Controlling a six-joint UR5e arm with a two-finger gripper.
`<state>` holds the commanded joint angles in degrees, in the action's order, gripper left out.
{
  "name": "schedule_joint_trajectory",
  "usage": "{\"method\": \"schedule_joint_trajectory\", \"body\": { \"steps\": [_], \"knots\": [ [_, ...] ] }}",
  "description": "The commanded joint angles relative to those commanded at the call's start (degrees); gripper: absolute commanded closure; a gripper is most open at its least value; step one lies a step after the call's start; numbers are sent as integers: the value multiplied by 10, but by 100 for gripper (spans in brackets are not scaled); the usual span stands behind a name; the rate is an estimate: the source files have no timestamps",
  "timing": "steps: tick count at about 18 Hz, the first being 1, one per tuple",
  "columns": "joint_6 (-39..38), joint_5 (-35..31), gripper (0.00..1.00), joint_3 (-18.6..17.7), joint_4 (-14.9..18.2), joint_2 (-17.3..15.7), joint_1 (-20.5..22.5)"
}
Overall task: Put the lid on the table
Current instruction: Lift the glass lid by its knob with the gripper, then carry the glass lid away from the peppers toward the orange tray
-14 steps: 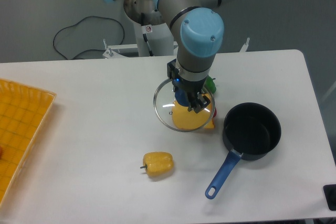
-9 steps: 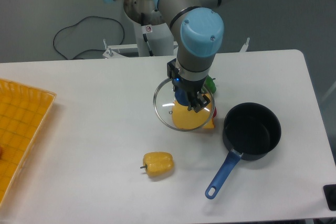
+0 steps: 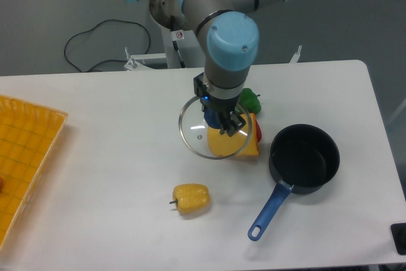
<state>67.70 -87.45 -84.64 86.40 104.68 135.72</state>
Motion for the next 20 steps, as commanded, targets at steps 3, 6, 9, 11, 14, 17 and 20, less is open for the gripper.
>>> {"method": "schedule_joint_trajectory", "body": {
  "steps": [3, 6, 9, 11, 14, 17, 20],
  "knots": [
    [-51, 1, 48, 0, -1, 0, -45],
    [-107, 1, 48, -6, -24, 5, -90],
    [-162, 1, 48, -19, -68, 10, -118],
    [-189, -1, 48, -28, -97, 17, -135],
    [-236, -2, 48, -33, -124, 35, -153],
    [-257, -3, 48, -34, -132, 51, -166],
    [-258, -3, 48, -47, -135, 57, -172]
  ]
}}
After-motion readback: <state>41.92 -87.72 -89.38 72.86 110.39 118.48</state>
